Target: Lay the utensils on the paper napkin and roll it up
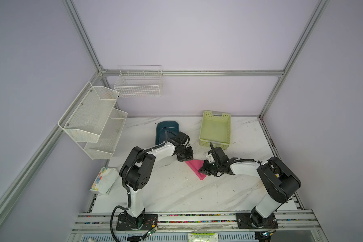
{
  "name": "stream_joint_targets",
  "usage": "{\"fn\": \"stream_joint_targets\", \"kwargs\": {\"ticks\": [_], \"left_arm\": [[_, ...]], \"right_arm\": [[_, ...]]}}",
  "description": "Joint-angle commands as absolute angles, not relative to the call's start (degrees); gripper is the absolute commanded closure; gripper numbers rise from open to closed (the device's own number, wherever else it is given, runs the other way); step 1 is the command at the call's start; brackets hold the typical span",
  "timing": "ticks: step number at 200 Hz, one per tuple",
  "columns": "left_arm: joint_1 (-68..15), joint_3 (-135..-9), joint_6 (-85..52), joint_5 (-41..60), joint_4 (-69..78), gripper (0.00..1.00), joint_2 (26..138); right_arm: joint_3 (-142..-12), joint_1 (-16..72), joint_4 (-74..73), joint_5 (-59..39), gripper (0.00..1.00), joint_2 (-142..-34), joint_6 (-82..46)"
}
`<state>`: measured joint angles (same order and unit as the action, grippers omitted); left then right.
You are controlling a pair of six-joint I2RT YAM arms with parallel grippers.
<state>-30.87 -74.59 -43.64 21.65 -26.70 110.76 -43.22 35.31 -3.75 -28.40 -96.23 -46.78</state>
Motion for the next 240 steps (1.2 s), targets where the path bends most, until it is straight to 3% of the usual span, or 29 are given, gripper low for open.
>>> {"fn": "stream_joint_targets", "kwargs": {"ticks": [1, 101, 150, 195, 240], "left_arm": [[-31.1, -78.3, -41.8, 21.9, -28.2, 0.88, 112.7], [-31.2, -77.9, -41.0, 22.8, -26.1, 0.88, 115.9], [-31.3, -77.4, -41.6, 20.6, -26.0, 0.72, 107.4], [-31.3, -67.4, -46.2, 18.8, -24.5, 0.69, 98.0], [-31.4, -52.7, -55.5, 23.5, -11.6, 0.65, 94.0]], "right_arm": [[-41.4, 35.5, -0.2, -25.7, 0.92, -97.1, -46.4], [-37.7, 35.7, -3.8, -26.1, 0.94, -95.3, -52.2], [-32.0, 35.9, -10.0, -25.0, 0.95, -91.4, -61.7], [-30.2, 35.9, -12.5, -24.4, 0.95, -91.4, -64.0], [-28.7, 35.9, -15.1, -25.0, 0.95, -92.5, -65.3]]}}
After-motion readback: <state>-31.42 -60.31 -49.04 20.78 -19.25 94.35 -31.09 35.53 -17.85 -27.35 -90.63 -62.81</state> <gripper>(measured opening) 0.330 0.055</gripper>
